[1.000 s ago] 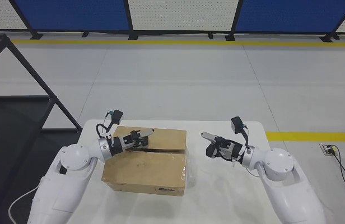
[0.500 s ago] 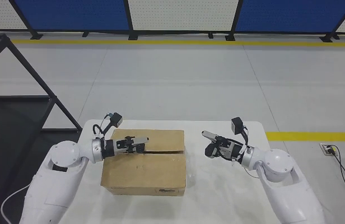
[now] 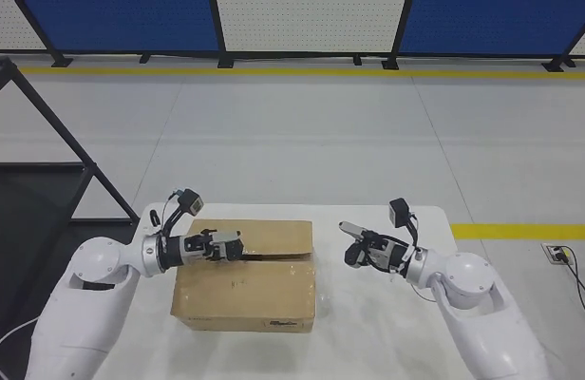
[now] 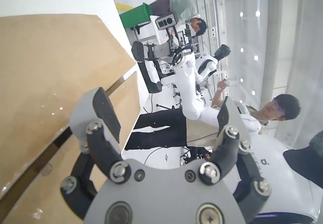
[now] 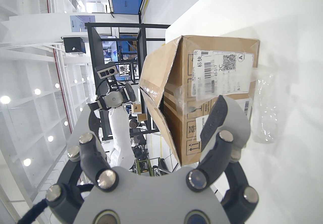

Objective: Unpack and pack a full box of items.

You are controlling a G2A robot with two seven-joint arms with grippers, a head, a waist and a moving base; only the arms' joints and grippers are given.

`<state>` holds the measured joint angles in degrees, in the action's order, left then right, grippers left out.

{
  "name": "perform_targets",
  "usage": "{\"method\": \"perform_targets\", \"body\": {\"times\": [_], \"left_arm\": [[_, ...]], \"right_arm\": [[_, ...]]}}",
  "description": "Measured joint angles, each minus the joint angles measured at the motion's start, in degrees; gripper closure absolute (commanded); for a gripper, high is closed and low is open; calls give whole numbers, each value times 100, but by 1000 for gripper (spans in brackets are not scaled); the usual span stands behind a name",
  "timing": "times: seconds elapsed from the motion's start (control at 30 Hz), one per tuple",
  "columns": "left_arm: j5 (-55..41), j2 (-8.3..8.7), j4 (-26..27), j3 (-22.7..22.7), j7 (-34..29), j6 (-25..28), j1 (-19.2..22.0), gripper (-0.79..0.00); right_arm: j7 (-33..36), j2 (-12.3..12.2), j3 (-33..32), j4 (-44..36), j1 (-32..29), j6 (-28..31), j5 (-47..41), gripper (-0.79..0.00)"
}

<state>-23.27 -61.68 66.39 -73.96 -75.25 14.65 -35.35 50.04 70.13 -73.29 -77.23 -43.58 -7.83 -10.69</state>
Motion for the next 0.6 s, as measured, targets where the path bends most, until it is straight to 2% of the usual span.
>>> {"method": "perform_targets", "body": {"times": [0.3,0.6], "left_arm": [[166,-6,-152,186,298,-92,32,-785],[199,-18,-419,371,192,-33,184,-785]], "right_arm": [[32,-12,103,16,-31,-34,-60,-785],[-69,-20,20,43,-513,435,-602,-785]]}}
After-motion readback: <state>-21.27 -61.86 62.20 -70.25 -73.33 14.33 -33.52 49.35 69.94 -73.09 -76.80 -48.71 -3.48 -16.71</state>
